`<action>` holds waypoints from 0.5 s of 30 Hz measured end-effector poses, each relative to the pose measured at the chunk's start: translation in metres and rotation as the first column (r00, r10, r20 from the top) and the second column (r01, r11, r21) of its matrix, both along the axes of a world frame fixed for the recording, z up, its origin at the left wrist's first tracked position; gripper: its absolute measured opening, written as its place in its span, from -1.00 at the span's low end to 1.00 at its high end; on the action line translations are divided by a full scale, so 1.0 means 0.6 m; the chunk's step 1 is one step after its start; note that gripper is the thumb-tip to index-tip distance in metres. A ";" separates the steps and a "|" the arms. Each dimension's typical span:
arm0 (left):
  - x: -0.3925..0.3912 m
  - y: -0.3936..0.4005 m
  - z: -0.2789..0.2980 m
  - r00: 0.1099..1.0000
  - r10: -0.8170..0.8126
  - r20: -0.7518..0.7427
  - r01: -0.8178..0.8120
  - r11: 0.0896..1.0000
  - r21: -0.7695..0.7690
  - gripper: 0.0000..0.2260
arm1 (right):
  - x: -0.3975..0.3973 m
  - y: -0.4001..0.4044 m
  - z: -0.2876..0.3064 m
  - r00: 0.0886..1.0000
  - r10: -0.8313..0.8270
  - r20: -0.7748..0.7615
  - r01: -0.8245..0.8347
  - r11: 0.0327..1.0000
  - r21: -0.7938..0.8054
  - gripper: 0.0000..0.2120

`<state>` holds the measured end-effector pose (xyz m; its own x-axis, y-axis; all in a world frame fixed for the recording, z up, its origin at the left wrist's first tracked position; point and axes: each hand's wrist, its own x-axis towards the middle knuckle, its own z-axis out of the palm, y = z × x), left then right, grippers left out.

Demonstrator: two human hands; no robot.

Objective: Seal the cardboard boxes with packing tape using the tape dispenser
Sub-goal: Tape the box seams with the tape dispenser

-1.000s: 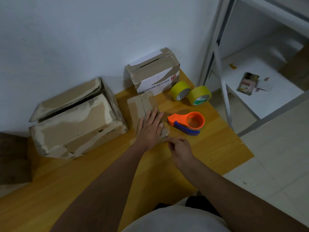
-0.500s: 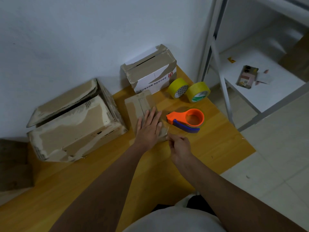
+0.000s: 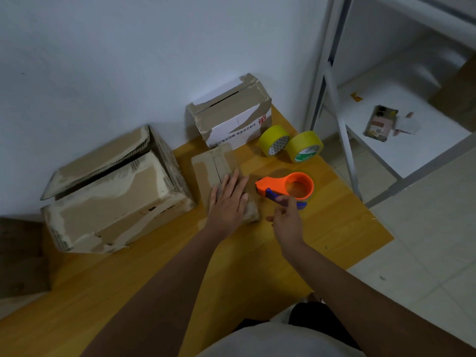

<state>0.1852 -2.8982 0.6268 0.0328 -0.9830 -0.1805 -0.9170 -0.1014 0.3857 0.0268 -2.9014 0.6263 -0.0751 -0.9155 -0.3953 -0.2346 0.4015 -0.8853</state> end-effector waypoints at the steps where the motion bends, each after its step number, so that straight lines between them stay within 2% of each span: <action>1: 0.000 0.000 0.000 1.000 -0.002 -0.002 0.002 1.000 -0.001 -0.54 | -0.007 -0.010 0.001 0.996 0.084 -0.019 -0.085 0.994 -0.068 -0.74; 4: 0.000 0.000 0.002 1.000 -0.004 -0.004 0.004 1.000 -0.002 -0.50 | -0.021 -0.041 0.004 0.920 0.389 -0.051 -0.392 0.898 -0.200 -0.54; 6: -0.001 0.000 0.001 1.000 -0.004 -0.002 0.004 1.000 0.003 -0.52 | -0.021 -0.057 0.007 0.861 0.508 -0.037 -0.506 0.846 -0.168 -0.63; 9: 0.000 -0.002 0.001 1.000 -0.002 0.000 0.002 1.000 0.013 -0.55 | -0.026 -0.075 0.001 0.848 0.528 -0.043 -0.528 0.839 -0.133 -0.86; 15: 0.000 -0.001 -0.004 1.000 -0.002 0.002 0.002 1.000 0.002 -0.53 | -0.045 -0.089 0.002 0.781 0.607 -0.149 -0.623 0.736 -0.265 -0.94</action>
